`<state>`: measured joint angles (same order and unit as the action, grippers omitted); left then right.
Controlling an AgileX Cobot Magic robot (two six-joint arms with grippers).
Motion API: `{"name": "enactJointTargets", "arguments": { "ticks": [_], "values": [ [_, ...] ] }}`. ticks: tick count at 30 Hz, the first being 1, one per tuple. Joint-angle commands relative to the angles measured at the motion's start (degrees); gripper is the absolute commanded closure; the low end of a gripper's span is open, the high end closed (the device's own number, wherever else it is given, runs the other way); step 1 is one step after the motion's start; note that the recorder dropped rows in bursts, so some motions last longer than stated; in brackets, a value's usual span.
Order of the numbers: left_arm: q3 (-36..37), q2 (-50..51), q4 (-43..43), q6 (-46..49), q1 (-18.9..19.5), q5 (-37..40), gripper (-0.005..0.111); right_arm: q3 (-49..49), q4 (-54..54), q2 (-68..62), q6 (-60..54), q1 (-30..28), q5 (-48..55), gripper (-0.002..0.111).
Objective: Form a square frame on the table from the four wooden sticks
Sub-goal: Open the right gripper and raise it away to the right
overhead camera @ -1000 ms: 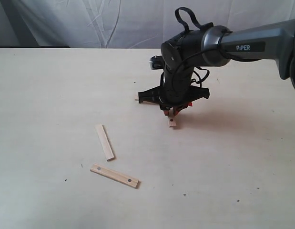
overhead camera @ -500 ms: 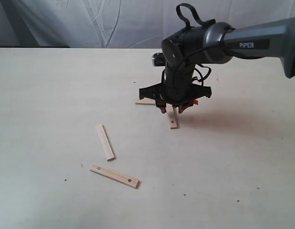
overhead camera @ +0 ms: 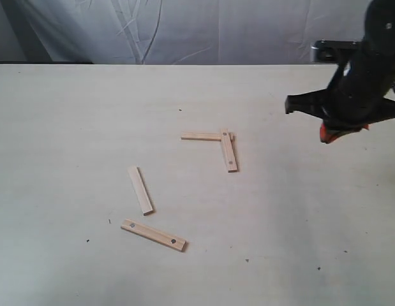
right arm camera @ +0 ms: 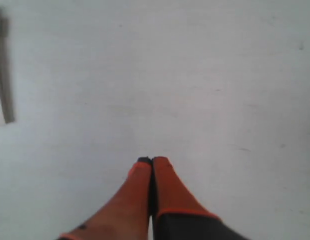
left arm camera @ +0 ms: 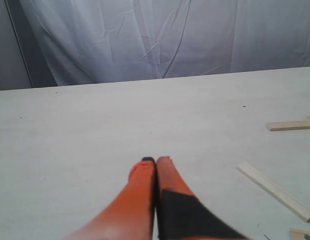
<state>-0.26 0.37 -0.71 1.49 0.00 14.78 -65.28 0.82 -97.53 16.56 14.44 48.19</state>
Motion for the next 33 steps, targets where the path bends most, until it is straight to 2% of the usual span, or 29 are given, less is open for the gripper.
{"name": "enactJointTargets", "arguments": {
  "ticks": [1, 7, 13, 21, 25, 26, 27, 28, 29, 30, 32, 33],
  "values": [
    [0.26, -0.37, -0.51, -0.06, 0.16, -0.41, 0.107, 6.84, -1.49, 5.35, -6.53, -6.87, -0.54, 0.108],
    [0.26, -0.37, 0.22, -0.06, 0.16, -1.02, 0.107, 10.08, -1.54, 8.36, -7.56, -7.97, -3.17, 0.108],
    [0.26, -0.37, -5.70, -0.06, 0.16, -7.86, 0.107, 10.08, -1.54, 9.10, -7.62, -7.97, -3.97, 0.108],
    [0.26, -0.37, -6.29, -1.49, 0.16, -16.42, 0.107, 10.08, -1.54, 9.08, -7.62, -7.97, -5.22, 0.108],
    [-0.82, -0.37, -14.19, -1.49, 0.16, -22.30, 0.107, 10.08, -1.41, 9.08, -7.62, -7.97, -6.14, 0.108],
    [-2.41, 0.15, -13.52, -1.12, 0.16, -20.85, 0.107, 10.08, -1.41, 9.08, -7.62, -7.97, -6.14, 0.108],
    [-7.87, 4.56, -10.50, -0.93, 0.16, -14.41, 0.107, 10.08, -1.41, 9.08, -7.62, -7.97, -6.14, 0.108],
    [-11.07, 7.18, -9.23, -0.93, 0.16, -11.43, 0.107, 10.08, -1.41, 9.08, -7.62, -7.97, -6.26, 0.108],
    [-17.63, 14.99, -6.97, -0.93, 0.16, -5.15, 0.107, 10.08, -1.55, 9.08, -7.62, -7.97, -6.46, 0.108],
    [-20.27, 18.50, -6.47, -0.93, 0.16, -2.48, 0.107, 10.08, -1.55, 9.08, -7.62, -7.97, -6.46, 0.108],
    [-31.71, 36.92, -2.22, -0.93, 0.16, 11.55, 0.107, 10.08, -1.55, 9.08, -7.62, -7.97, -6.46, 0.108],
    [-33.53, 40.91, -1.92, -0.93, 0.16, 13.71, 0.107, 10.08, -1.55, 9.08, -7.62, -7.97, -6.46, 0.108]
  ]
}}
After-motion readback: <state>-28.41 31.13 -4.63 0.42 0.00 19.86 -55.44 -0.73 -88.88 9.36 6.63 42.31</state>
